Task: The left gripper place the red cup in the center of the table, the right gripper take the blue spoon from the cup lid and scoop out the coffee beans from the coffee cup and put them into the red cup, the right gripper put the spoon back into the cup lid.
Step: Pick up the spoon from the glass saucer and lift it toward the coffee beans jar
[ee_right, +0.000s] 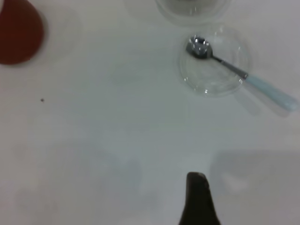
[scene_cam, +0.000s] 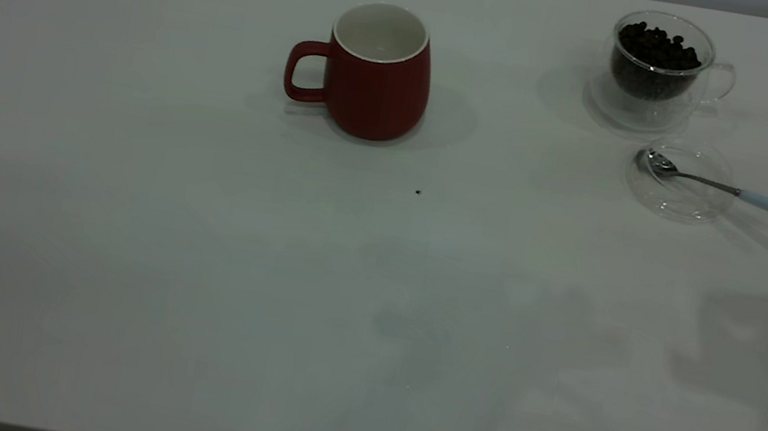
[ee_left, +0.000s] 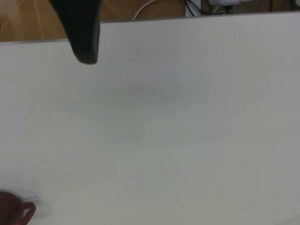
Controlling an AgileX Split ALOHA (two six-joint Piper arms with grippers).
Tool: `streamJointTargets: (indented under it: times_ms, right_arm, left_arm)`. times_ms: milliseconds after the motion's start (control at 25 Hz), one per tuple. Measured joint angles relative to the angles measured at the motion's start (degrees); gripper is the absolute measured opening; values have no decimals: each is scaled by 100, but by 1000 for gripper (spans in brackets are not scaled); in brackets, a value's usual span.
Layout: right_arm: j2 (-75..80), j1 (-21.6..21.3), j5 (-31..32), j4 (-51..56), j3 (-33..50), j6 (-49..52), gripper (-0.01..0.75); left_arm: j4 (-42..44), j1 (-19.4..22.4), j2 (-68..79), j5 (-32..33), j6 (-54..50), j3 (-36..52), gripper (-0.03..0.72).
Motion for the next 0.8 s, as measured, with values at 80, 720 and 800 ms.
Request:
streamJointTargets:
  times_ms: [80, 720, 800]
  right_arm:
    - [437, -131, 0, 162, -283, -153, 583]
    - [2994, -1808, 1958, 2398, -2014, -2381, 582]
    - [3205, -2054, 2226, 3142, -2021, -2955, 581]
  left_arm:
    - [0, 0, 0, 0, 0, 0, 476]
    - [0, 0, 0, 0, -12, 0, 476]
    - [0, 0, 0, 0, -12, 0, 476]
